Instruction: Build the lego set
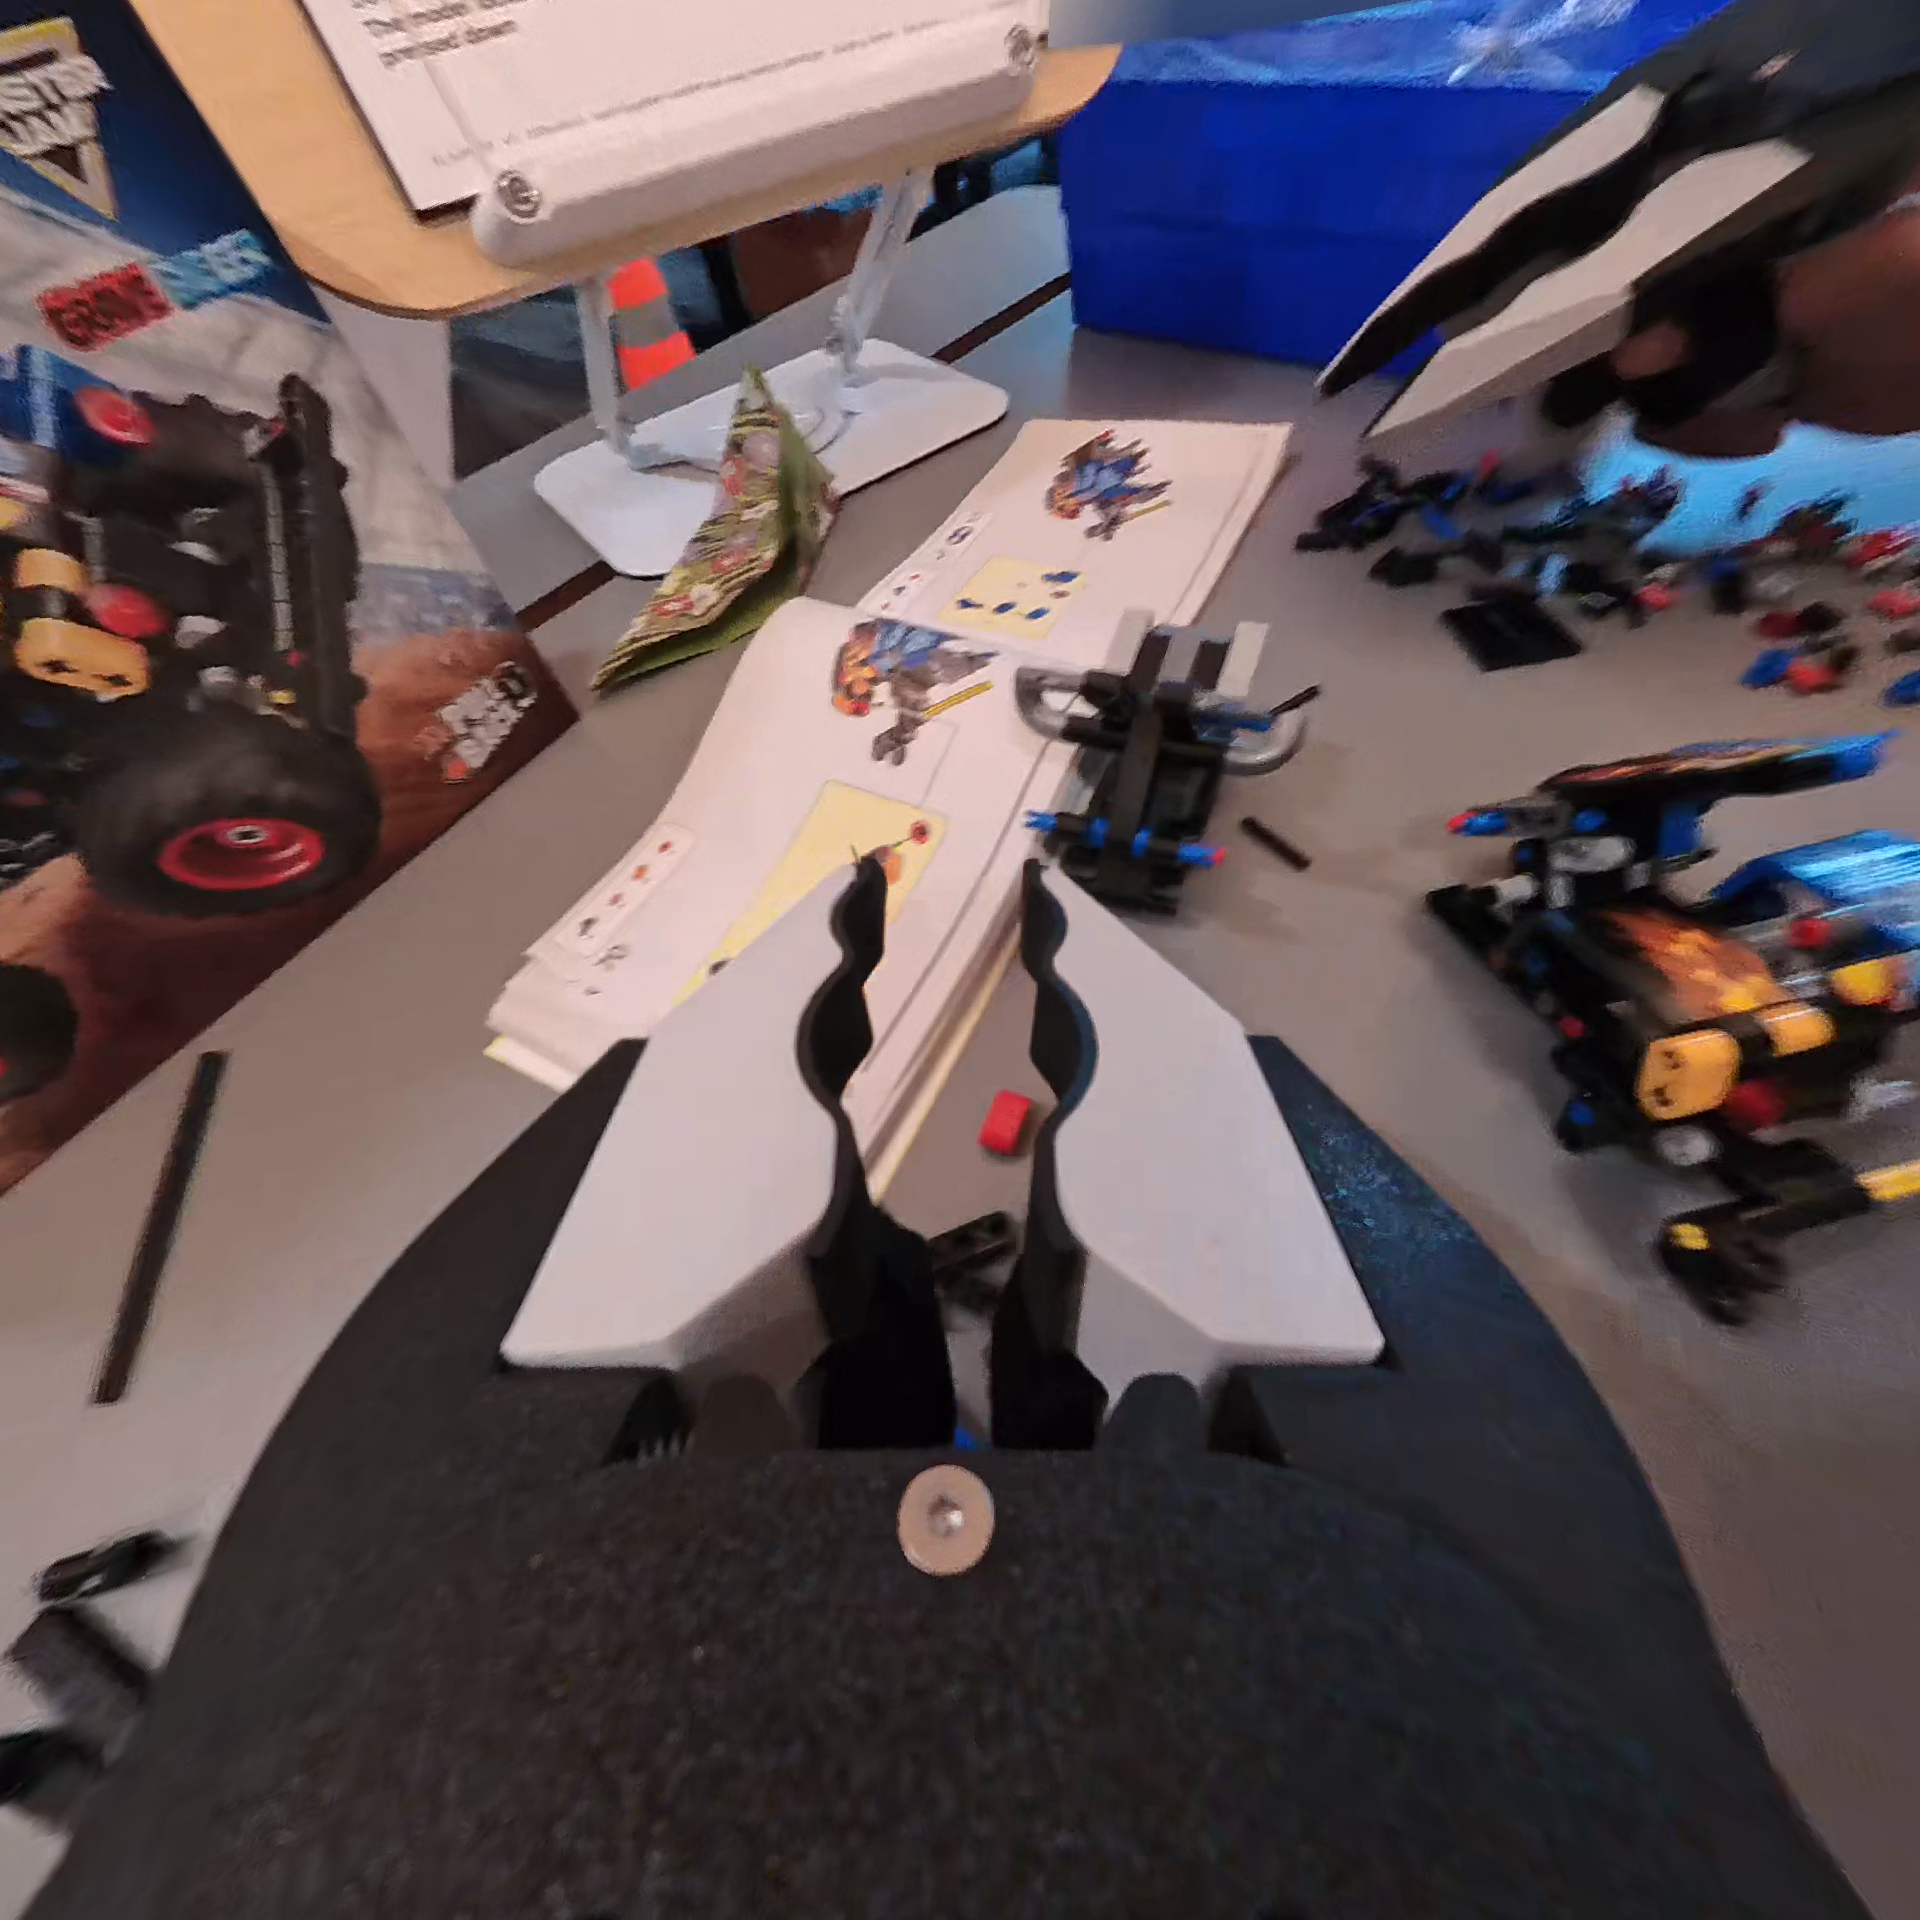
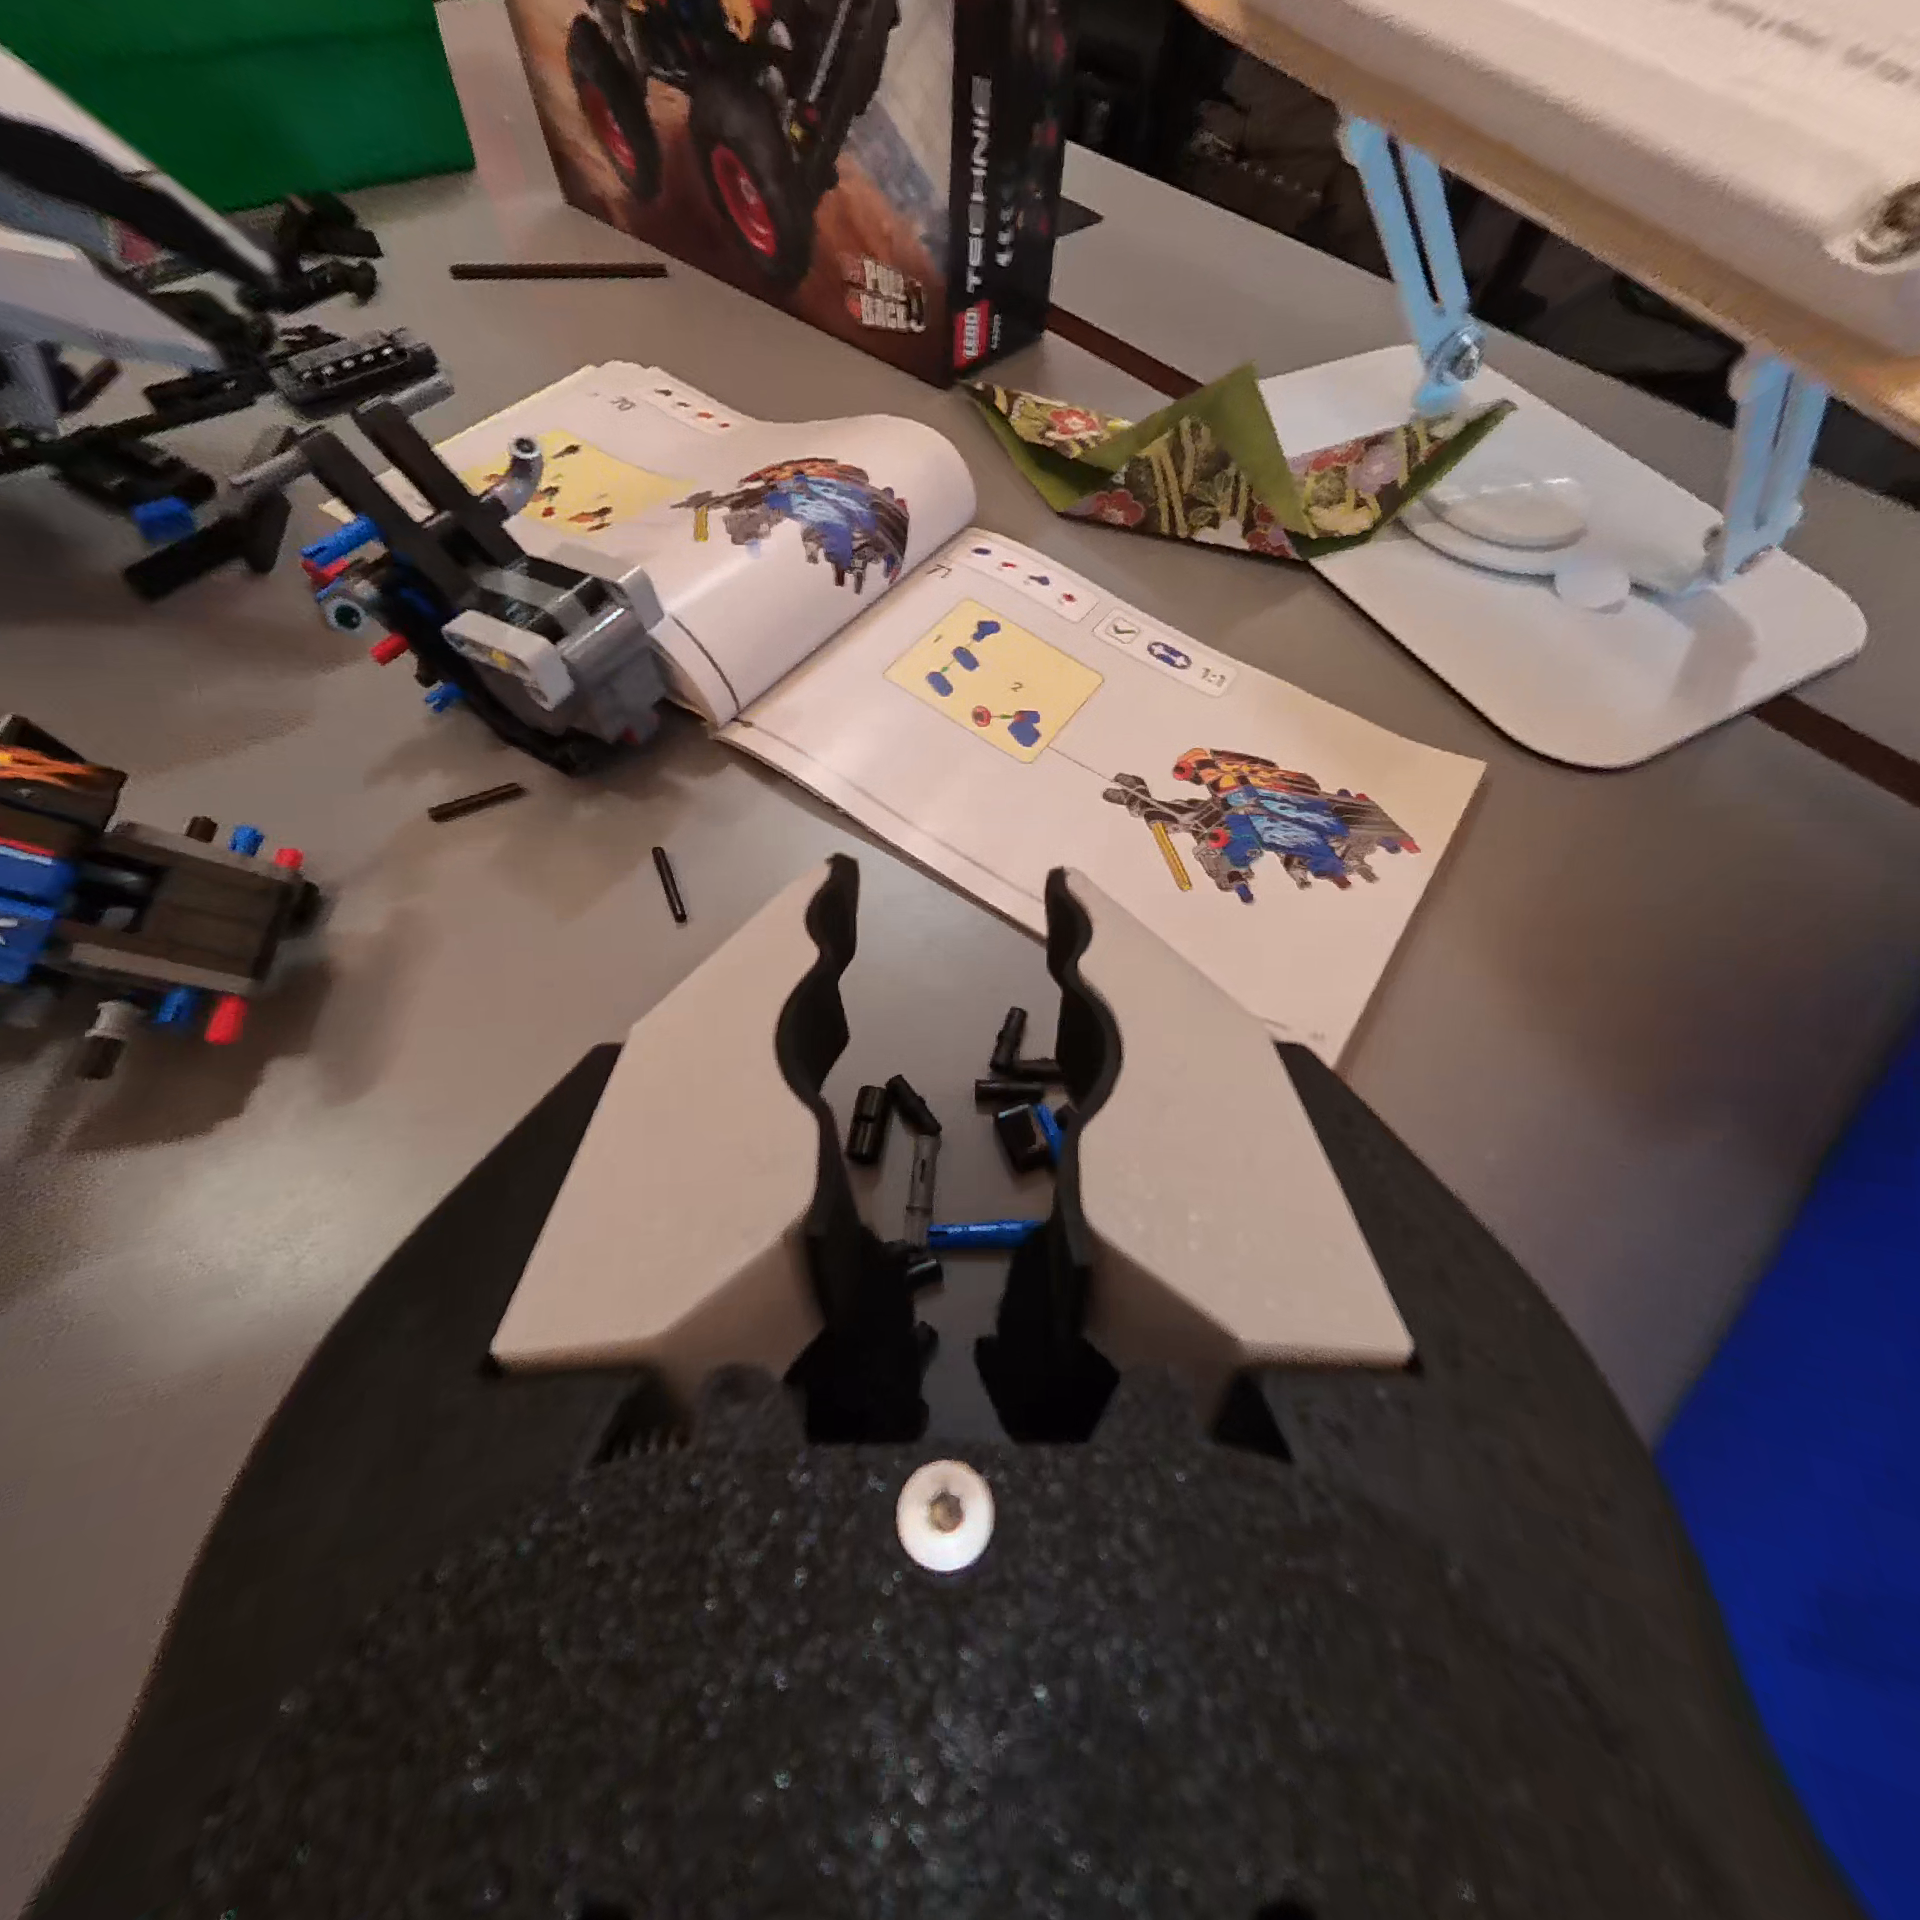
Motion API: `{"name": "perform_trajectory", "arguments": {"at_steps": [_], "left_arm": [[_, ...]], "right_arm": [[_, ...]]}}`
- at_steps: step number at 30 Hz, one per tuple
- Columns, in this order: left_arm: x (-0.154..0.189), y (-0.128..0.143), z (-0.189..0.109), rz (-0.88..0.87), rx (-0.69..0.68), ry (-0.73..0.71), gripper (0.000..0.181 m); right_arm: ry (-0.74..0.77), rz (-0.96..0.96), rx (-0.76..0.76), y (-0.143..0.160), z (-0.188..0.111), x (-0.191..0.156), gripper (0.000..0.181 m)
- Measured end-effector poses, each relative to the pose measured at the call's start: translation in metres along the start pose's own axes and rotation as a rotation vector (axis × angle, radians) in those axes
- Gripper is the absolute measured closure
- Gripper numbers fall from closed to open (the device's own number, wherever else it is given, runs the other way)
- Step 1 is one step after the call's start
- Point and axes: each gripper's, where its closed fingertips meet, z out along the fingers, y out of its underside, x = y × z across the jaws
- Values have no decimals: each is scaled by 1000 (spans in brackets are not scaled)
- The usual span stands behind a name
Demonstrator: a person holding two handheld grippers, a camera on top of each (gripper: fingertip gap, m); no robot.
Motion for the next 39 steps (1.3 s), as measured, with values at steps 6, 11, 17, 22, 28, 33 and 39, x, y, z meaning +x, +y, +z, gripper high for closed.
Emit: {"name": "perform_trajectory", "arguments": {"at_steps": [6, 11, 17, 22, 28, 33, 39], "left_arm": [[-2, 3, 0, -72, 12, 36, 158], [-10, 11, 2, -117, -4, 38, 157], [-15, 14, 3, -69, -25, -1, 158], [-26, 4, -7, -29, -14, -57, 157], [-55, -19, -33, 29, 43, -186, 158], [-94, -45, -76, -38, 142, -307, 159], [-117, -36, -95, -35, 76, -349, 159]], "right_arm": [[4, 121, -30, 11, -5, 10, 150], [45, 90, -49, 13, -5, 13, 151], [68, 73, -53, 13, -7, 17, 152], [57, 86, -48, 12, -7, 16, 152], [70, 53, -48, 8, -9, 14, 152], [44, 63, -25, 1, -11, 5, 152], [7, 67, -25, -2, -11, -5, 151]]}}
